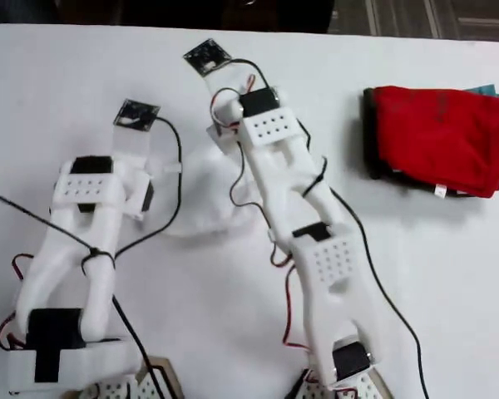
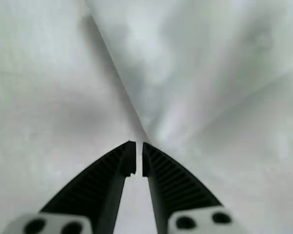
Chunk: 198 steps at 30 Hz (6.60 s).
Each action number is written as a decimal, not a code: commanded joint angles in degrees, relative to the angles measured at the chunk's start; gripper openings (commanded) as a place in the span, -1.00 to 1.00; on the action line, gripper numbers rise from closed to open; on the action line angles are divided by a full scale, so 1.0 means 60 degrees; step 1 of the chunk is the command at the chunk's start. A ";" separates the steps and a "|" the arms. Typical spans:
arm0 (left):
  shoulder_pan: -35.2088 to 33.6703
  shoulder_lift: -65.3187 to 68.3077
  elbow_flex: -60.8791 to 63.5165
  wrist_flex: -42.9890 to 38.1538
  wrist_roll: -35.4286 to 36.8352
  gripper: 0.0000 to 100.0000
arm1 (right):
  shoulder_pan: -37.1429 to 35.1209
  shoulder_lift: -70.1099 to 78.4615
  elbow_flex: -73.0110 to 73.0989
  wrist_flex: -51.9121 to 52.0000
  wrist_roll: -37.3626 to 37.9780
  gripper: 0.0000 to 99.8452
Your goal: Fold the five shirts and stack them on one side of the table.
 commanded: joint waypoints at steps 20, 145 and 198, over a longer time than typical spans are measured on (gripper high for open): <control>0.0791 0.1451 0.0462 -0.1275 0.0000 -0.89 | 0.0711 0.1956 -0.4630 0.1531 -0.0103 -0.93; -0.1685 0.1495 -0.2630 0.1524 0.0645 -0.88 | 0.8725 -0.0637 -0.2696 0.1326 0.3179 -0.97; -0.1685 0.1509 -0.2601 0.1407 0.0645 -0.88 | 0.6821 -0.3172 -0.4234 0.2821 0.3780 -0.96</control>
